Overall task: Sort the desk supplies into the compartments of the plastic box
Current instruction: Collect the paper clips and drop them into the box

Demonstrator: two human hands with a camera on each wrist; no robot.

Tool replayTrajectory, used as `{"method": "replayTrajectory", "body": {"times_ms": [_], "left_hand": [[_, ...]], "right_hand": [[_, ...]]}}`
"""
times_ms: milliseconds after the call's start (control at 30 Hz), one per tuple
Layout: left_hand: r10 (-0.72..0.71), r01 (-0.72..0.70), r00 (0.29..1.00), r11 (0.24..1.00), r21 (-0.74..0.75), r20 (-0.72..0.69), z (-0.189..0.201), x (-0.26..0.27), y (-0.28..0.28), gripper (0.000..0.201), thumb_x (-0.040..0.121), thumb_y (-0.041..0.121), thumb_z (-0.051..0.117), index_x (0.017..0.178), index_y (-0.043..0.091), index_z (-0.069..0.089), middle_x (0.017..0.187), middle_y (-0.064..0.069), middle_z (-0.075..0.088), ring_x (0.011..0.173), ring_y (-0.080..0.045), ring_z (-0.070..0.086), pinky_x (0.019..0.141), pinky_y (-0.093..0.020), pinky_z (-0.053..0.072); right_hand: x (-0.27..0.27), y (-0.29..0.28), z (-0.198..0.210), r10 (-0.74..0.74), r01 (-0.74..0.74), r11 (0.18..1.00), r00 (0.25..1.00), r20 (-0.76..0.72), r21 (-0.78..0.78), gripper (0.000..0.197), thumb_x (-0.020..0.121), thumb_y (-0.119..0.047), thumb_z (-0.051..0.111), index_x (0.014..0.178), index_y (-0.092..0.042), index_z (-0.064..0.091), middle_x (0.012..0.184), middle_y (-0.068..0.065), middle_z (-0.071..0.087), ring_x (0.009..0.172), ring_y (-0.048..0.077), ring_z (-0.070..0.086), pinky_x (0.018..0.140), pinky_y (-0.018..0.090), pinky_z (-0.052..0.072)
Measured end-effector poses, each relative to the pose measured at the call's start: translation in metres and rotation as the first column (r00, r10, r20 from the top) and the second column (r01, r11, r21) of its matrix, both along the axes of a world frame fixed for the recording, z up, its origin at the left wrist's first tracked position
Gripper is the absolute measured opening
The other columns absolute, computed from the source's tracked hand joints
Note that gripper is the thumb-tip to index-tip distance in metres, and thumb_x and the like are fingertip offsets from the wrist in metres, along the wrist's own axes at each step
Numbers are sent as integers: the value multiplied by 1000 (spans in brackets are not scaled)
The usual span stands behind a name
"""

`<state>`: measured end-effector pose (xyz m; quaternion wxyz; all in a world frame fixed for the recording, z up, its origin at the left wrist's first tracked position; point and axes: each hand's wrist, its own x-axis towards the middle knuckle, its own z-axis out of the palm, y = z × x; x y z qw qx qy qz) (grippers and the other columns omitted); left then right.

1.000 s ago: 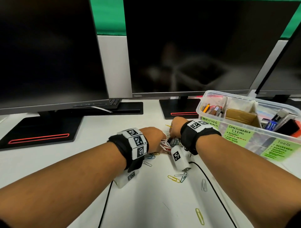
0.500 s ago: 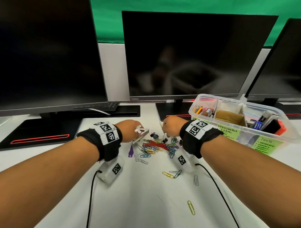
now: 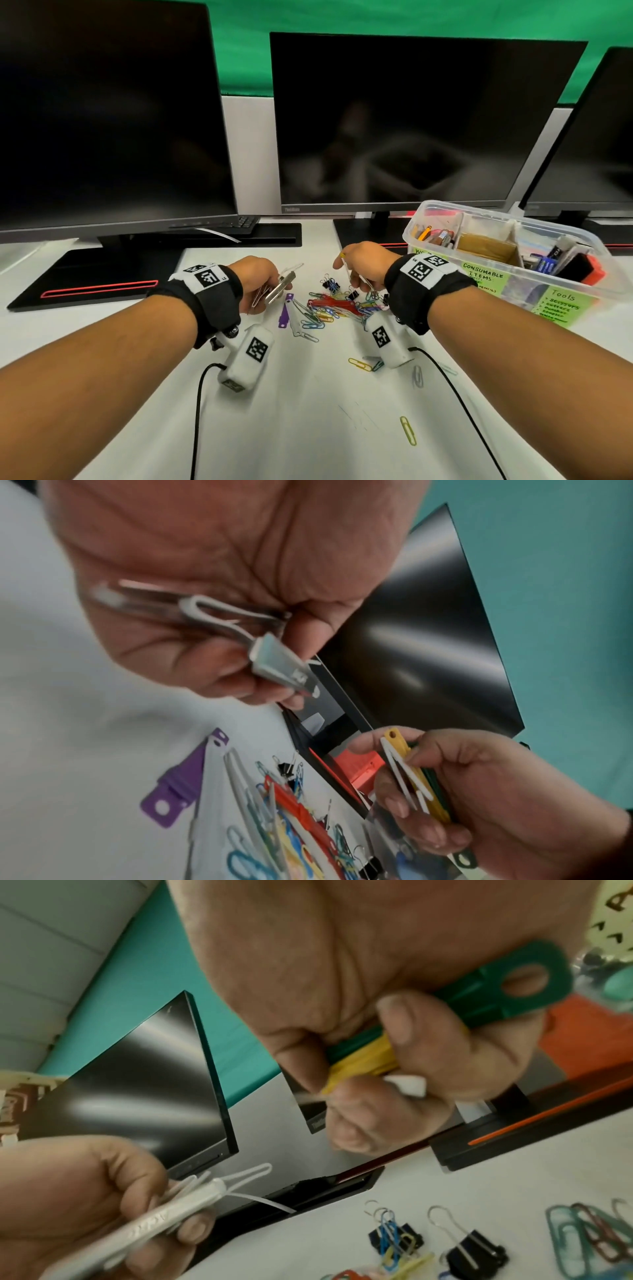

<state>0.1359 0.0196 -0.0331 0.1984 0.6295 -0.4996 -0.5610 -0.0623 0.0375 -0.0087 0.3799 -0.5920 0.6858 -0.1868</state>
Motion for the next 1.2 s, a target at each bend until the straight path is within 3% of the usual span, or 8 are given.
{"method": "replayTrajectory", "body": {"times_ms": [133, 233, 333, 467, 667, 833, 1033, 1200], "left_hand": [[99, -88, 990, 991, 104, -101, -2, 0, 0, 32, 87, 8, 30, 78, 7, 60, 65, -6, 52, 61, -20, 54, 68, -30, 47], [129, -101, 976, 982, 157, -175, -5, -1, 1, 29, 85, 9, 30, 78, 6, 58, 64, -7, 52, 60, -21, 53, 68, -32, 48], [128, -95, 969, 983, 159, -210, -9, -1, 1, 29, 83, 7, 29, 76, 6, 57, 63, -8, 54, 55, -19, 47, 56, -25, 45], [114, -93, 980, 987, 132, -163, -15, -3, 0, 30, 84, 1, 27, 75, 5, 55, 69, -13, 55, 55, -20, 44, 54, -27, 41], [88, -87, 996, 995, 48, -7, -19, -1, -1, 26, 94, 5, 36, 77, 4, 56, 66, -11, 54, 43, -15, 36, 44, -17, 29], [-25, 26, 976, 1000, -5, 214, -21, -1, -5, 18, 91, 19, 52, 77, 8, 57, 66, -5, 53, 46, -13, 31, 41, -16, 25], [-268, 504, 681, 847, -169, 682, -18, -10, 2, 33, 72, 43, 76, 95, 22, 64, 95, 5, 57, 87, -13, 52, 72, -23, 42], [-286, 659, 429, 748, -80, 857, -19, -22, 6, 34, 76, 36, 74, 102, 16, 64, 93, 2, 56, 89, -17, 55, 78, -27, 44]], "right_hand": [[2, -4, -6, 73, -79, 996, 981, -180, -29, 42, 94, -38, 49, 116, -4, 57, 70, 8, 53, 57, 17, 48, 51, 23, 41], [6, -6, -16, 197, -289, 956, 761, -618, -51, 43, 82, -42, 67, 104, -4, 64, 89, 8, 60, 82, 23, 57, 69, 29, 46], [13, -6, -26, 238, -367, 930, 651, -721, -25, 35, 80, -36, 70, 96, -5, 63, 85, 6, 57, 81, 24, 56, 66, 28, 43], [22, -8, -30, 330, -427, 901, 556, -763, 78, 44, 81, -32, 71, 114, -3, 64, 106, 12, 66, 98, 28, 62, 79, 30, 48], [20, -9, -30, 305, -426, 904, 586, -751, 34, 31, 85, -23, 64, 109, -3, 65, 99, 11, 65, 82, 24, 56, 72, 27, 46], [21, -10, -29, 266, -402, 915, 648, -714, -25, 31, 92, -19, 54, 119, -5, 59, 117, 12, 62, 105, 26, 58, 83, 28, 44], [30, -14, -28, 234, -362, 930, 711, -662, -60, 32, 92, -27, 54, 116, -6, 59, 105, 10, 61, 88, 21, 53, 76, 26, 41], [48, -25, -33, 231, -364, 929, 708, -668, -65, 41, 87, -39, 62, 111, -5, 61, 94, 8, 58, 83, 22, 51, 73, 29, 42]]}}
